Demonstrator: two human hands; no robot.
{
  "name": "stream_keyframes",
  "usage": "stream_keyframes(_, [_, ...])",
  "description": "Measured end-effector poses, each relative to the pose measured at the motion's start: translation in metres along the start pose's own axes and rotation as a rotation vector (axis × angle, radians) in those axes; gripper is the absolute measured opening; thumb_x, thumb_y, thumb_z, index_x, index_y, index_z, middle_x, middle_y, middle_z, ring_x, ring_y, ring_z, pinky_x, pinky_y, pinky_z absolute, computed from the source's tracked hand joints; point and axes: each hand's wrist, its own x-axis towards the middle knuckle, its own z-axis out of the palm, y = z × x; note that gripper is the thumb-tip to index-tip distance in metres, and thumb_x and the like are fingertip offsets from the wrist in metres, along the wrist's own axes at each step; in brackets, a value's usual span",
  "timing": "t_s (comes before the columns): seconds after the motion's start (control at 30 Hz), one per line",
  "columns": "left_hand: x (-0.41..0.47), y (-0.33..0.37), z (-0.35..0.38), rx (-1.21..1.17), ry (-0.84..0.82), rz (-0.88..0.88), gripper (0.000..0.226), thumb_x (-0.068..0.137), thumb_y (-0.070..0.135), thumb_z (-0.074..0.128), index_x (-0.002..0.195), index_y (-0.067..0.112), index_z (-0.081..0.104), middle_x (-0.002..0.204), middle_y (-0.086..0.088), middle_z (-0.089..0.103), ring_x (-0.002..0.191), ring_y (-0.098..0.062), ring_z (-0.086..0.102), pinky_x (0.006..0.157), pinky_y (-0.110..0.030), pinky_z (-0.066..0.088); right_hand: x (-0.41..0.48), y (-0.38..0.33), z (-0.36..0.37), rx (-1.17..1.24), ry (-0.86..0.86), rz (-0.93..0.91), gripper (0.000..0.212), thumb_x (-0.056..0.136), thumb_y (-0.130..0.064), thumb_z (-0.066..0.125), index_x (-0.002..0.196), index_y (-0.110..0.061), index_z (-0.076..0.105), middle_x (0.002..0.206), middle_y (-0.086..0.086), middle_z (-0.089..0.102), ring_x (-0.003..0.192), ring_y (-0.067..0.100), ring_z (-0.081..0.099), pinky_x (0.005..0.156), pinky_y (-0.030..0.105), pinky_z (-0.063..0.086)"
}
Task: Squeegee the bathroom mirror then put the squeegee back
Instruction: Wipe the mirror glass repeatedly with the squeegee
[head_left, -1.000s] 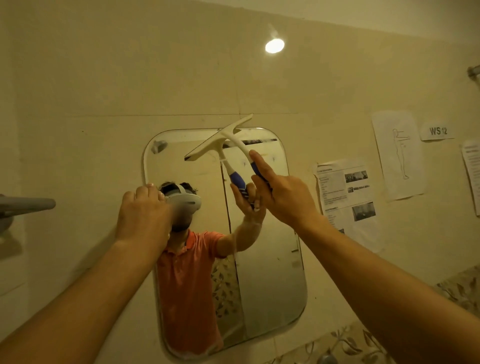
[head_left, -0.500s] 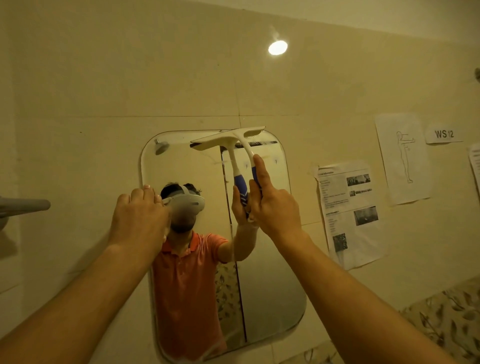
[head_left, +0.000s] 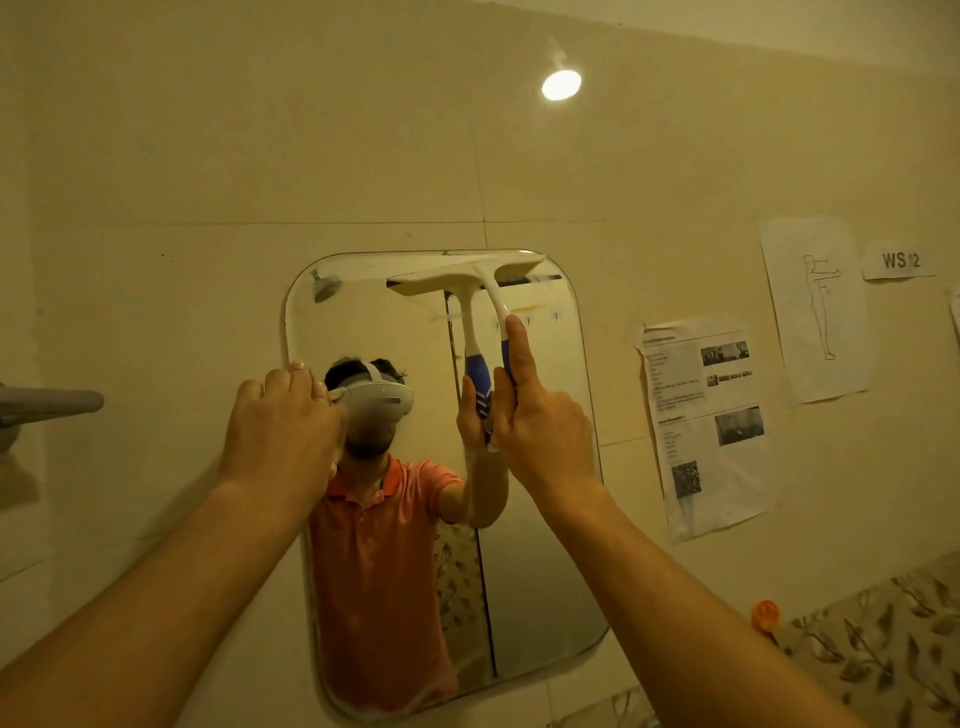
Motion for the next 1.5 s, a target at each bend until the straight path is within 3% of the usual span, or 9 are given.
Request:
stream_keyframes(0.27, [0.003,0.003,0.002,-0.011,-0.010,-0.039,0.060,0.094,0.046,0.057,0.146,0.017,0.045,0.147,-0.010,0.041,0.127,-0.022,0.044,0.100,-0.033,0.039,-0.073,0.009,0.002,0.095,-0.021,0.014,0.065,0.091,-0.076,-0.005,0.148,-0.051,-0.025,0.052,-0.011,0.036,0.038,0.005,0.039,0.037,0.017,0.037])
stream_keyframes(0.47, [0.003,0.002,-0.001,-0.008,-0.022,-0.040,0.057,0.094,0.048,0.057,0.142,0.019,0.049,0.142,-0.007,0.045,0.125,-0.021,0.045,0.099,-0.032,0.039,-0.078,0.013,-0.009,0.123,-0.002,0.002,0.063,0.100,-0.065,0.013,0.156,-0.046,-0.009,0.053,-0.012,0.037,0.040,0.005,0.039,0.040,0.019,0.039])
stream_keyframes(0.63, [0.004,0.003,-0.002,-0.015,-0.027,-0.046,0.061,0.096,0.043,0.055,0.149,0.016,0.040,0.152,-0.011,0.037,0.131,-0.024,0.042,0.103,-0.033,0.038,-0.042,0.014,-0.021,0.167,0.135,-0.009,0.063,0.106,-0.049,0.029,0.150,-0.059,-0.014,0.056,-0.011,0.042,0.042,0.006,0.043,0.041,0.028,0.046])
stream_keyframes(0.87, [0.004,0.003,-0.001,-0.014,-0.038,-0.045,0.065,0.094,0.045,0.057,0.149,0.016,0.040,0.154,-0.011,0.036,0.132,-0.024,0.041,0.104,-0.034,0.037,-0.072,0.012,-0.005,0.169,0.002,0.043,0.059,0.097,-0.067,0.006,0.149,-0.058,-0.020,0.056,-0.010,0.044,0.044,0.009,0.047,0.044,0.030,0.049])
stream_keyframes(0.97, [0.004,0.003,0.000,-0.018,-0.030,-0.043,0.060,0.094,0.043,0.057,0.147,0.017,0.043,0.153,-0.011,0.037,0.132,-0.024,0.041,0.103,-0.034,0.037,-0.074,0.009,-0.001,0.152,-0.031,0.067,0.060,0.097,-0.063,0.010,0.144,-0.061,-0.027,0.058,-0.010,0.045,0.047,0.008,0.048,0.047,0.029,0.050])
stream_keyframes(1.1, [0.003,0.003,-0.001,-0.018,-0.026,-0.036,0.059,0.093,0.041,0.059,0.145,0.018,0.044,0.151,-0.011,0.038,0.131,-0.024,0.041,0.104,-0.034,0.038,-0.051,-0.002,0.000,0.157,-0.023,0.113,0.068,0.105,-0.046,0.030,0.151,-0.050,-0.021,0.057,-0.006,0.048,0.046,0.011,0.049,0.046,0.034,0.049])
stream_keyframes(1.2, [0.002,0.002,-0.002,-0.016,-0.020,-0.024,0.059,0.093,0.044,0.060,0.145,0.021,0.045,0.151,-0.010,0.038,0.132,-0.024,0.041,0.104,-0.034,0.038,-0.023,-0.005,-0.003,0.169,-0.003,0.148,0.069,0.106,-0.044,0.031,0.154,-0.043,-0.018,0.057,-0.003,0.051,0.044,0.012,0.049,0.045,0.033,0.050])
stream_keyframes(1.33, [0.001,0.003,-0.003,0.002,-0.017,-0.024,0.063,0.092,0.047,0.061,0.146,0.021,0.043,0.151,-0.010,0.038,0.132,-0.024,0.041,0.104,-0.034,0.038,0.006,-0.002,-0.011,0.125,0.012,0.186,0.066,0.107,-0.046,0.027,0.148,-0.047,-0.025,0.062,0.000,0.053,0.048,0.013,0.053,0.050,0.034,0.055])
stream_keyframes(1.5, [0.003,0.003,0.000,-0.007,-0.020,-0.045,0.068,0.091,0.048,0.061,0.148,0.016,0.042,0.153,-0.011,0.037,0.132,-0.024,0.042,0.104,-0.034,0.039,0.002,-0.002,-0.020,0.170,0.098,0.207,0.064,0.107,-0.045,0.030,0.158,-0.038,-0.009,0.061,-0.007,0.046,0.049,0.009,0.049,0.051,0.030,0.051])
